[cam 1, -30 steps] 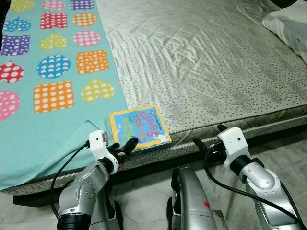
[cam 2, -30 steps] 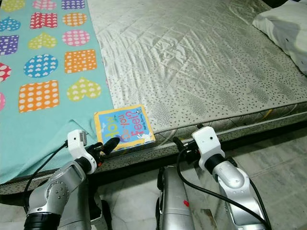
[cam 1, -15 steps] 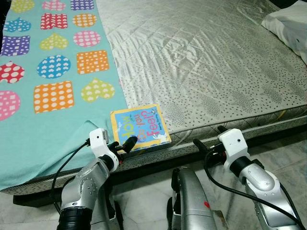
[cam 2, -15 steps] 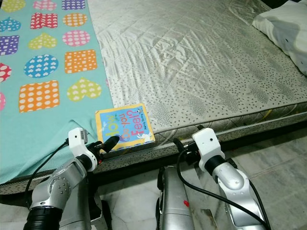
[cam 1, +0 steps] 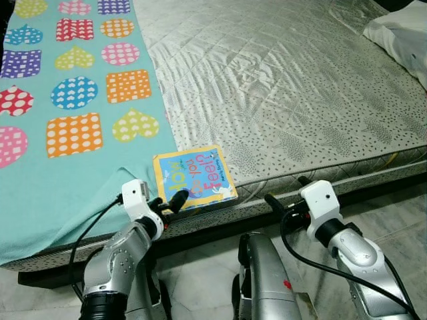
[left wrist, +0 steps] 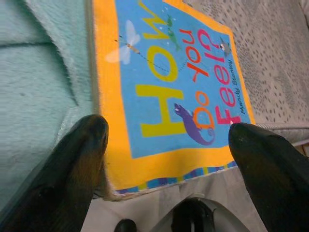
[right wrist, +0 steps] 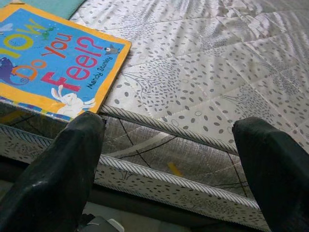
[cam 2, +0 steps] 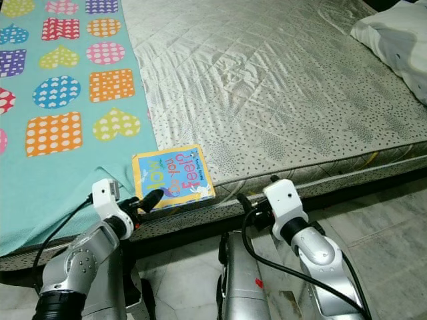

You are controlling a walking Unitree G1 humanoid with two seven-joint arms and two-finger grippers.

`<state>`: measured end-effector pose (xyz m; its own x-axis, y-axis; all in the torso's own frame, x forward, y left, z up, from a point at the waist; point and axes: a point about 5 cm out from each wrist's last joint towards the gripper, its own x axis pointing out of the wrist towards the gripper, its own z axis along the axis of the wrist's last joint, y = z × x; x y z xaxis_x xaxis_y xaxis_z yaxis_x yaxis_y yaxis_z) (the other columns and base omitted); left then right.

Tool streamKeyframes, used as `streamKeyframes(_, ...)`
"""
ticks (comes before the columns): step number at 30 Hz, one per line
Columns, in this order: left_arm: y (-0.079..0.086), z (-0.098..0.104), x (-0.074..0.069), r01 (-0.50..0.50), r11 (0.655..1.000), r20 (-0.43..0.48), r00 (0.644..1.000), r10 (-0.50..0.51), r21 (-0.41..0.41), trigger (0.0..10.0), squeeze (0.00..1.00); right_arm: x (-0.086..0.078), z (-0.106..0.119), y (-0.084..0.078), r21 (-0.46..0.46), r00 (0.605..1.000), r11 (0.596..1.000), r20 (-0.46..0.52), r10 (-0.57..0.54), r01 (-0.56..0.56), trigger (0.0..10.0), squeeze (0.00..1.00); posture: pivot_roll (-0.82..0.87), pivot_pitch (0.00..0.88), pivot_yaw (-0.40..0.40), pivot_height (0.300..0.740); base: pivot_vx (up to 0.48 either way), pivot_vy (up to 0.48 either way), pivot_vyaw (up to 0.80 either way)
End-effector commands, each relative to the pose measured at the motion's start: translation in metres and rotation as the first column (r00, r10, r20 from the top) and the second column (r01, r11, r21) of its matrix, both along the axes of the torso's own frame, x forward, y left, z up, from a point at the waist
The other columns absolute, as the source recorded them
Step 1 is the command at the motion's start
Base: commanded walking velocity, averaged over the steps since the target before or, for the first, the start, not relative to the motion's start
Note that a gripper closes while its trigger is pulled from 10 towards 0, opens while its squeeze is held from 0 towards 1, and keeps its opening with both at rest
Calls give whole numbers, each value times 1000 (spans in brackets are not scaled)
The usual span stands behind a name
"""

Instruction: Clean up the room

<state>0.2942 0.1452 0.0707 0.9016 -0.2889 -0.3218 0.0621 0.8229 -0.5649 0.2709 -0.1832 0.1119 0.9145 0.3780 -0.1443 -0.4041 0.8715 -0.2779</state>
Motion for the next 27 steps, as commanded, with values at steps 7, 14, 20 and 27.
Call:
streamKeyframes(7,9,-2,-3,-43,999,4,999,43,23,10000,0,0,-2,-7,-7,1000,1000,-11,4,-5,10000,0,-137,205,-45,555,0,0,0)
streamKeyframes(14,7,-6,1,-36,999,-9,999,37,33,10000,0,1,-2,-7,-5,1000,1000,-6,9,-9,10000,0,-132,197,-49,555,0,0,0)
streamKeyframes(20,3,-9,7,-13,999,-14,1000,13,33,10000,0,1,0,-6,-7,1000,1000,0,8,-8,10000,0,-139,194,-46,555,0,0,0)
streamKeyframes(27,-2,-9,11,5,1000,-13,1000,-5,29,10000,0,0,2,-5,-6,1000,1000,6,9,-9,10000,0,-140,193,-45,555,0,0,0)
